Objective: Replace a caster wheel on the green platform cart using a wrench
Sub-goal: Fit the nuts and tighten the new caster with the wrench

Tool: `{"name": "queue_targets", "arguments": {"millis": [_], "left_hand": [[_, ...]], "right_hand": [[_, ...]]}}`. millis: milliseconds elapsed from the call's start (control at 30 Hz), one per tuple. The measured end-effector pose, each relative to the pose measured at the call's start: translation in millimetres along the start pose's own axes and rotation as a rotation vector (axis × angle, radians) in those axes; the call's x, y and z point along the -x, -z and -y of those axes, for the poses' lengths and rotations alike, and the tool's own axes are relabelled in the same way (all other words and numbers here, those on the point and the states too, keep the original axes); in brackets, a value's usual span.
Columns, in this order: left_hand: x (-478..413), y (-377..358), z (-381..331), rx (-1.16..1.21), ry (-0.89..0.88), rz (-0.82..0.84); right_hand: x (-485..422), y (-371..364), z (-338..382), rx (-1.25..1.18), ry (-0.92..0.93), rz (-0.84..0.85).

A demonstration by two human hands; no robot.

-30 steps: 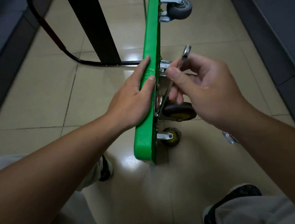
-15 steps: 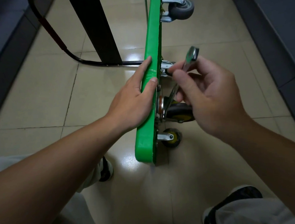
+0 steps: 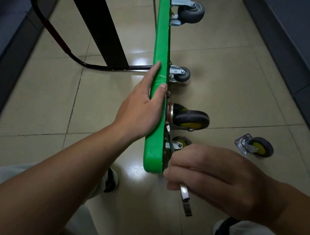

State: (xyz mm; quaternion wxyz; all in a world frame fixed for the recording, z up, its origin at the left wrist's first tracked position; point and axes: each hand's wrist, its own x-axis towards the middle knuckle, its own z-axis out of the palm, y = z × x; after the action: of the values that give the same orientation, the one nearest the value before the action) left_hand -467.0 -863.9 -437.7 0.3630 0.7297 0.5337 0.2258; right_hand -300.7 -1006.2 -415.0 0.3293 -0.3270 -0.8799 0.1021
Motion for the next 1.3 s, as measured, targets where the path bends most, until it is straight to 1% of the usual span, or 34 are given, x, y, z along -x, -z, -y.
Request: {"name": "queue_targets", "arguments": {"millis": [233,467,767,1033,1300], "left_hand": [[0,0,1,0.002,0.000,-0.009],[2,2,-4,-0.009,0.017,0.012],[3,2,-4,-0.013,0.023,0.011],[2,2,-6,-0.023,0.030,0.002],[3,2,-7,0.003,0.026,0.002]], "right_hand": [[-4,-3,0,-0.019,0.004,0.033],[-5,-7,7,-0.006,-0.012,0.009],[-7,-10,13,0.106,-0.001,-0.027],[-6,-12,6,0.045,-0.046,0.028],[-8,-17,3,0.014,-0.056,0.030]]}}
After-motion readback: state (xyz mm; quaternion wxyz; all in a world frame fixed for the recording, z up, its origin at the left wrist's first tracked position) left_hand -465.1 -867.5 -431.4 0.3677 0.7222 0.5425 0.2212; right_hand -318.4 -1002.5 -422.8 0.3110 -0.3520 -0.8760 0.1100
